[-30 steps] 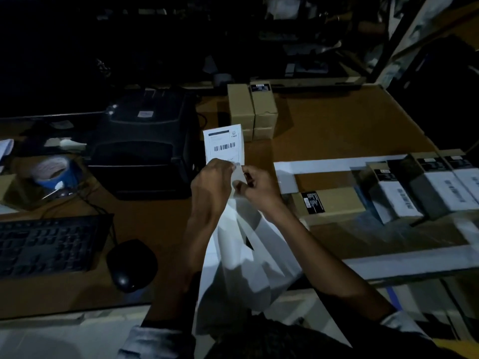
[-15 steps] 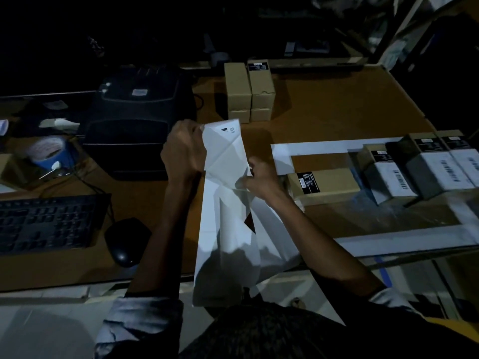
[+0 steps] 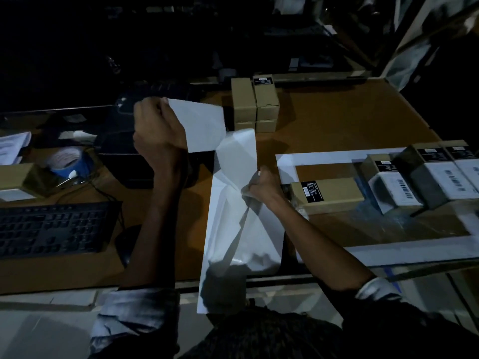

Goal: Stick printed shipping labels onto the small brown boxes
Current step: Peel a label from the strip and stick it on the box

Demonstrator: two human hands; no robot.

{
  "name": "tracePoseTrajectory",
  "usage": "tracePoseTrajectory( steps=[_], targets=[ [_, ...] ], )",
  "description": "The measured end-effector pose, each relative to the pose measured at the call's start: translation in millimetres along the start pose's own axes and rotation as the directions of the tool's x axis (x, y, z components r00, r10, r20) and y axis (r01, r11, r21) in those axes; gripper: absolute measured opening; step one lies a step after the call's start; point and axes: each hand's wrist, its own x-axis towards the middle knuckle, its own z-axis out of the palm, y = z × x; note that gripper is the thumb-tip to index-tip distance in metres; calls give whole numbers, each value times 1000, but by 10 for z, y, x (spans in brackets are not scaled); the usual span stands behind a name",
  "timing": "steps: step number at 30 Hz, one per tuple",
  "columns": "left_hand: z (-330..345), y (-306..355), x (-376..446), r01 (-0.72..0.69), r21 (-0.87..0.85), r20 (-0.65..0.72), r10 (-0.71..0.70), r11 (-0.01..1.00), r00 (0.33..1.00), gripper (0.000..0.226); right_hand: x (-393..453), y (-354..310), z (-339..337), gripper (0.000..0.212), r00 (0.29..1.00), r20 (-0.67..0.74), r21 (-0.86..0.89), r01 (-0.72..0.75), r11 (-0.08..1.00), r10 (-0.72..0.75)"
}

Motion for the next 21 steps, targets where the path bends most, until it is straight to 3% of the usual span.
tracePoseTrajectory(
  steps=[4, 8, 10, 12, 14, 17, 19, 21],
  targets=[
    [-57, 83, 49, -38, -96, -168, 21, 995, 986, 30, 115, -97, -44, 45, 999, -46, -42, 2, 999, -4],
    [-105, 177, -84, -115, -104, -182, 95, 988, 979, 21, 105, -275, -71, 33, 994, -99, 27, 55, 998, -52],
    [-115, 241, -272, -183, -83, -139, 171, 980, 975, 18, -22, -374, -128, 37, 970, -223, 34, 112, 993, -102],
    [-123, 318, -492, -142, -70, -18, 141, 987, 990, 22, -215, -467, -249, 27, 902, -388, 91, 244, 965, -191],
    [-117, 387, -696, -103, -40, 71, 106, 994, 992, 24, -428, -542, -421, 21, 858, -440, 218, 389, 895, -265],
    [-104, 474, -910, -261, -56, 15, 262, 964, 965, 19, -641, -584, -663, 48, 921, -277, 321, 357, 877, -273],
    [-100, 542, -987, -373, -70, -38, 371, 925, 928, 17, -742, -597, -804, 62, 971, -72, 492, 234, 839, -228],
    [-66, 591, -1118, -522, -53, -47, 520, 851, 853, 15, -785, -570, -926, 70, 974, 76, 637, 118, 762, -214]
  ],
)
